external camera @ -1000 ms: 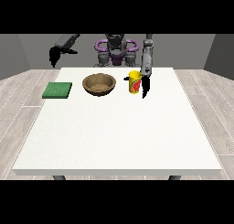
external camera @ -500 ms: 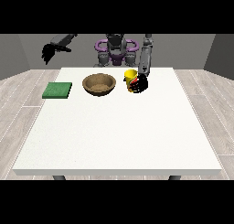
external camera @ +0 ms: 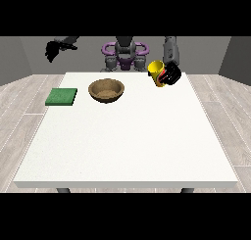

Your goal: Pick the cup and pour the ball into the bowl, then pick the bowl and place it on the pad

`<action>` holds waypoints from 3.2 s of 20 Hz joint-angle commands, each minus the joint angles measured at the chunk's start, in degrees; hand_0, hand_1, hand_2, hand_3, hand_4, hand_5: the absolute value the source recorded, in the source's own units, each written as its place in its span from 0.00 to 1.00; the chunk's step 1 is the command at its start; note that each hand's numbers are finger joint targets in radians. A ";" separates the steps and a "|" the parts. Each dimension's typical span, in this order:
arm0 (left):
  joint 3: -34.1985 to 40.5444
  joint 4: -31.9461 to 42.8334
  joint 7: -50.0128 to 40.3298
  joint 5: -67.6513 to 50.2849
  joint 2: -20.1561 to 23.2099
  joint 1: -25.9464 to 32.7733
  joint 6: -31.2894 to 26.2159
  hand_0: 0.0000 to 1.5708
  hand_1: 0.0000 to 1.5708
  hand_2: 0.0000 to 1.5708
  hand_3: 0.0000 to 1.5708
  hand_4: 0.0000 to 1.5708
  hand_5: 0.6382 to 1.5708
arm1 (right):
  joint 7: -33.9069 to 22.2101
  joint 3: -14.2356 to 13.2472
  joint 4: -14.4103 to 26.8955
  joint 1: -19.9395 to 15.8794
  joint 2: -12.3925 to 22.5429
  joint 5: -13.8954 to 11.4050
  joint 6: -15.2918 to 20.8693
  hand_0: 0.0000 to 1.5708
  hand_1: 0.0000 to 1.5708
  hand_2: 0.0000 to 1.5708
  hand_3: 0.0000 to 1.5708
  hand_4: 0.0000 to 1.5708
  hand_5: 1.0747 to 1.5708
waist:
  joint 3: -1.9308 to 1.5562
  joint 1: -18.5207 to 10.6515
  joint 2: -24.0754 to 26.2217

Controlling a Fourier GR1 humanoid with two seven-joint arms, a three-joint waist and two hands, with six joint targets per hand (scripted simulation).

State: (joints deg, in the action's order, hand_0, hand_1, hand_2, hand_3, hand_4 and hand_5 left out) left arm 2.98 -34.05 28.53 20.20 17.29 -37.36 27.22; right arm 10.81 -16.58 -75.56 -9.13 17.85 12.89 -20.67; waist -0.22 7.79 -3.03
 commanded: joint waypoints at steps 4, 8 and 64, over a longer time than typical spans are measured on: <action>-9.64 -0.32 -17.20 12.83 -1.31 -7.36 3.11 0.95 0.95 1.00 1.00 1.00 0.68 | 3.66 -1.79 8.73 -0.89 1.19 -0.70 -1.24 0.00 0.00 0.00 0.00 0.00 1.00 | 0.10 -2.62 2.19; -10.97 0.49 -24.72 17.31 0.55 -11.61 1.54 0.95 0.95 1.00 1.00 0.96 0.67 | 4.70 -1.33 9.29 -0.39 0.92 -0.59 -2.59 0.00 0.00 0.00 0.00 0.00 0.99 | 0.16 -1.02 2.91; -9.59 -27.03 -26.11 -5.25 -17.28 5.32 -1.10 0.00 0.00 0.00 0.00 0.00 0.99 | 3.26 1.63 13.41 -6.67 -10.12 -4.12 10.88 0.00 0.00 0.00 0.00 0.16 1.00 | 0.90 -9.28 -2.07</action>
State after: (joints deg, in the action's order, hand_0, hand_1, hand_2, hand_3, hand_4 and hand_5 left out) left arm -8.11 -54.84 -6.35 28.64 0.22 -37.32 28.32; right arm 13.58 -16.50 -61.11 -14.24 11.91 10.74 -15.02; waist 1.02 0.00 -2.97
